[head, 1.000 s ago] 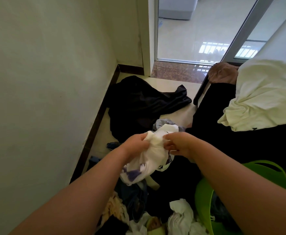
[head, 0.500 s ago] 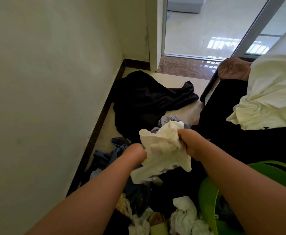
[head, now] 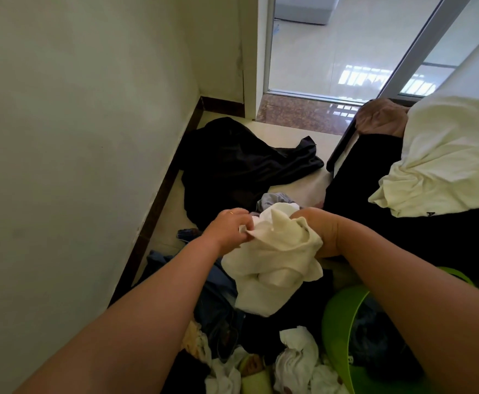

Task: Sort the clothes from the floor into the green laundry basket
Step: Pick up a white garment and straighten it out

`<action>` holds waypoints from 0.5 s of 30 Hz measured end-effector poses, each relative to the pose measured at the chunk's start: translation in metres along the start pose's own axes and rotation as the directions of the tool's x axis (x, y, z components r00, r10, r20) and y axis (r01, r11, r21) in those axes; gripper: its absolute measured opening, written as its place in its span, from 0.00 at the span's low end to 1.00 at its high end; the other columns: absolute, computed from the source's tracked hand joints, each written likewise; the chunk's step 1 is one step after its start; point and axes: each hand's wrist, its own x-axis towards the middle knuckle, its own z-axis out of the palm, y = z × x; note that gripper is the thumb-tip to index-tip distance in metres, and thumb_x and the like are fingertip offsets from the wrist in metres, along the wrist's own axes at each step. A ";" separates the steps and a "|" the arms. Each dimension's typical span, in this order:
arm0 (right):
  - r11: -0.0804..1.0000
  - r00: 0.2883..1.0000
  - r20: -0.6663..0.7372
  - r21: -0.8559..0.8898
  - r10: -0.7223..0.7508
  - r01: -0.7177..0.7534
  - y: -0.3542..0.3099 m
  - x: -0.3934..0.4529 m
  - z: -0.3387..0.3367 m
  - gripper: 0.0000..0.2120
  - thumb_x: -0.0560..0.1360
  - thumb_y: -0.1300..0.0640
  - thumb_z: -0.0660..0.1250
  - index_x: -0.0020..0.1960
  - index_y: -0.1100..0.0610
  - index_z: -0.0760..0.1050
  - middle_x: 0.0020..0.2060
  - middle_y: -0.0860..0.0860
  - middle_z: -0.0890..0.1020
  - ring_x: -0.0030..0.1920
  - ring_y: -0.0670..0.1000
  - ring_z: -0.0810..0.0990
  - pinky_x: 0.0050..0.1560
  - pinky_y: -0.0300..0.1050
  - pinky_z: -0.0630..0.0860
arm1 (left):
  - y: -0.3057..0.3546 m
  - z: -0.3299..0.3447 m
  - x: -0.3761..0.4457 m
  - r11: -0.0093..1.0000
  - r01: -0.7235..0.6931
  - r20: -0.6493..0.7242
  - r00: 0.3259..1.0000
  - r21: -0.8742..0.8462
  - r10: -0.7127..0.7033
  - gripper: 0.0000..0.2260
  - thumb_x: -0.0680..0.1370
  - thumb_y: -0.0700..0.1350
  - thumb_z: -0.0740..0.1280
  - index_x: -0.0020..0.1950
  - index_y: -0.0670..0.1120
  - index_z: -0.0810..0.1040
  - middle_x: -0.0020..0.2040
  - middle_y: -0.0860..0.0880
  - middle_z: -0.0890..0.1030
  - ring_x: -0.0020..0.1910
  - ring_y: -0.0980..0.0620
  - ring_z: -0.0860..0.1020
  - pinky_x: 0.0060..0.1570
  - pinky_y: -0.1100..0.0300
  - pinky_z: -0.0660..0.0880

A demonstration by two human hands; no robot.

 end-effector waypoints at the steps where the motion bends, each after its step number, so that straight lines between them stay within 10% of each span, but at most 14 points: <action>1: 0.982 0.999 0.032 0.190 0.009 -0.015 0.005 0.009 -0.001 0.11 0.82 0.62 0.55 0.49 0.62 0.75 0.37 0.50 0.84 0.38 0.46 0.76 0.42 0.36 0.72 | 0.002 -0.002 -0.001 0.992 0.013 0.011 1.000 -0.123 -0.012 0.08 0.76 0.45 0.67 0.38 0.51 0.72 0.48 0.47 0.76 0.48 0.50 0.73 0.46 0.52 0.71; 4: 0.976 0.994 -0.103 0.207 -0.041 0.062 0.013 0.030 -0.012 0.10 0.80 0.60 0.57 0.43 0.60 0.73 0.38 0.55 0.80 0.39 0.53 0.79 0.42 0.45 0.77 | 0.015 -0.013 -0.008 0.908 0.071 -0.061 0.993 -0.413 -0.105 0.10 0.79 0.43 0.59 0.38 0.47 0.63 0.38 0.44 0.64 0.35 0.51 0.62 0.35 0.56 0.60; 8: 0.974 0.928 -0.334 -0.203 -0.166 0.102 0.013 0.044 -0.018 0.18 0.80 0.50 0.60 0.66 0.59 0.72 0.63 0.55 0.76 0.61 0.56 0.75 0.61 0.50 0.71 | 0.031 -0.030 -0.016 0.877 0.060 -0.084 0.990 -0.476 -0.114 0.10 0.78 0.46 0.60 0.37 0.49 0.64 0.34 0.49 0.66 0.33 0.51 0.64 0.32 0.56 0.62; 11: 0.950 0.950 -0.080 -0.116 -0.300 0.291 0.016 0.037 -0.008 0.23 0.77 0.41 0.63 0.70 0.45 0.66 0.58 0.43 0.73 0.59 0.48 0.73 0.57 0.46 0.71 | 0.046 -0.044 -0.022 0.860 0.005 -0.041 0.999 -0.511 -0.031 0.08 0.76 0.48 0.63 0.38 0.50 0.68 0.37 0.47 0.69 0.36 0.50 0.68 0.35 0.56 0.65; 15: 0.783 0.936 -0.013 -0.552 -0.353 0.287 0.030 0.064 0.013 0.31 0.69 0.47 0.74 0.68 0.45 0.65 0.56 0.46 0.76 0.57 0.50 0.75 0.55 0.43 0.72 | 0.072 -0.059 -0.030 0.803 -0.094 -0.065 0.996 -0.589 0.069 0.05 0.78 0.45 0.65 0.44 0.46 0.72 0.41 0.45 0.71 0.39 0.50 0.71 0.37 0.61 0.69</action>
